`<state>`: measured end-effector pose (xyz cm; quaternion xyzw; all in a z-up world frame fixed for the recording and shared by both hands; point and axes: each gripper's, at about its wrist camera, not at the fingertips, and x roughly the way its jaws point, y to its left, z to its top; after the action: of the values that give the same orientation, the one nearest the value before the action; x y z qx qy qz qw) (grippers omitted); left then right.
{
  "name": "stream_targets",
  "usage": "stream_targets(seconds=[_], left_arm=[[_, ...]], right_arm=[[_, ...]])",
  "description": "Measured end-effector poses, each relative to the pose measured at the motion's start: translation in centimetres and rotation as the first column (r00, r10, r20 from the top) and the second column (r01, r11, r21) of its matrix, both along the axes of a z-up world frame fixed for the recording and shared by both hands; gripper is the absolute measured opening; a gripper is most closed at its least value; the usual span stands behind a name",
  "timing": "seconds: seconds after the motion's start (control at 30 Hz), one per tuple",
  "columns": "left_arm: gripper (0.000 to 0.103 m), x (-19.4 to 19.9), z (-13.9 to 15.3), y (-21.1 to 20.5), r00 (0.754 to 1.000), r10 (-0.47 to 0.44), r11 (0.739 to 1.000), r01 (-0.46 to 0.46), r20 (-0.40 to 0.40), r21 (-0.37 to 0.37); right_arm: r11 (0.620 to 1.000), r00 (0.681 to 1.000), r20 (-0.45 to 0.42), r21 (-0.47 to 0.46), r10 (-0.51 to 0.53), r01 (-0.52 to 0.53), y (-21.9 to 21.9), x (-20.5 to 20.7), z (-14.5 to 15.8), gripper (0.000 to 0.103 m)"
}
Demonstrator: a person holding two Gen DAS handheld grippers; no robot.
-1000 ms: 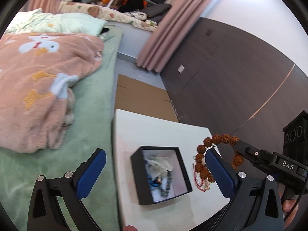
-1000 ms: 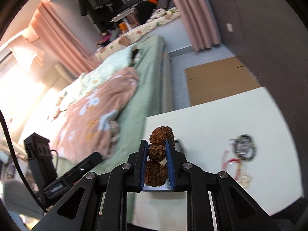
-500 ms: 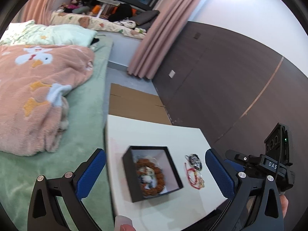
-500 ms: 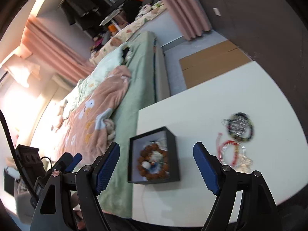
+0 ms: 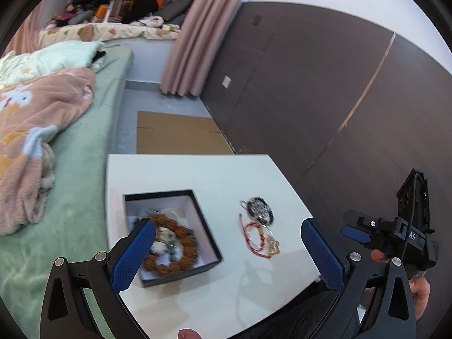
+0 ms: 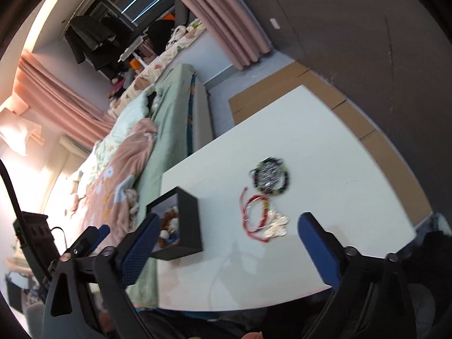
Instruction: Organize jewelry
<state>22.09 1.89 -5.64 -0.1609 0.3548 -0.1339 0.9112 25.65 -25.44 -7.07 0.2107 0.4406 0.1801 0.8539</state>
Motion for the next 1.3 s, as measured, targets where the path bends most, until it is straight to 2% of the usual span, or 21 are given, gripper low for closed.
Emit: stream_targets(seconds=[0.17, 0.3, 0.37, 0.47, 0.53, 0.6, 0.7, 0.87, 1.03, 1.1, 1.3], left_arm=[[0.103, 0.7, -0.3, -3.2, 0.999, -0.036, 0.997, 0.037, -0.021, 0.061], [0.103, 1.5, -0.9, -5.8, 0.997, -0.066, 0.993, 0.071, -0.045, 0.098], [0.103, 2.0, -1.2, -6.9, 0.994, -0.088, 0.99, 0.094, -0.059, 0.101], [0.102, 2.9, -1.8, -8.7, 0.991, -0.109, 0.987, 0.118, -0.083, 0.109], [0.096, 3.4, -2.1, -9.7, 0.988, -0.125, 0.985, 0.134, -0.087, 0.109], [0.08, 4.2, -2.6, -10.5, 0.985, -0.132, 0.984, 0.143, -0.109, 0.104], [0.061, 5.7, -3.6, -11.5, 0.975, -0.131, 0.986, 0.146, -0.178, 0.075], [0.048, 7.8, -4.8, -12.9, 0.957, -0.126, 0.988, 0.144, -0.26, 0.05], [0.045, 9.7, -5.6, -14.5, 0.94, -0.129, 0.986, 0.156, -0.317, 0.062], [0.039, 10.3, -6.1, -15.2, 0.931, -0.133, 0.984, 0.164, -0.34, 0.063], [0.036, 11.8, -8.0, -16.6, 0.903, -0.116, 0.983, 0.163, -0.413, 0.08]], right_arm=[[1.0, 1.0, -0.022, -0.009, -0.018, 0.018, -1.6, 0.1, -1.2, 0.103], [0.999, 0.999, -0.044, 0.025, -0.021, 0.022, -3.3, 0.2, -2.2, 0.103], [0.998, 0.998, -0.05, 0.052, -0.038, 0.041, -4.3, 0.0, -2.7, 0.103], [0.997, 0.997, -0.047, 0.035, -0.066, 0.067, -5.6, 0.0, -3.1, 0.103], [0.996, 0.996, -0.047, 0.035, -0.077, 0.078, -6.6, 0.1, -3.4, 0.103], [0.996, 0.996, -0.048, 0.034, -0.079, 0.081, -7.3, 0.1, -3.9, 0.099], [0.996, 0.995, -0.072, 0.04, -0.074, 0.077, -8.2, 0.3, -4.7, 0.085], [0.996, 0.992, -0.105, 0.052, -0.069, 0.075, -9.2, 0.8, -5.8, 0.083], [0.995, 0.987, -0.139, 0.051, -0.074, 0.082, -10.0, 1.2, -6.7, 0.077], [0.995, 0.985, -0.157, 0.053, -0.077, 0.086, -10.5, 1.3, -7.2, 0.076], [0.994, 0.979, -0.187, 0.054, -0.081, 0.092, -11.7, 1.8, -7.8, 0.075]])
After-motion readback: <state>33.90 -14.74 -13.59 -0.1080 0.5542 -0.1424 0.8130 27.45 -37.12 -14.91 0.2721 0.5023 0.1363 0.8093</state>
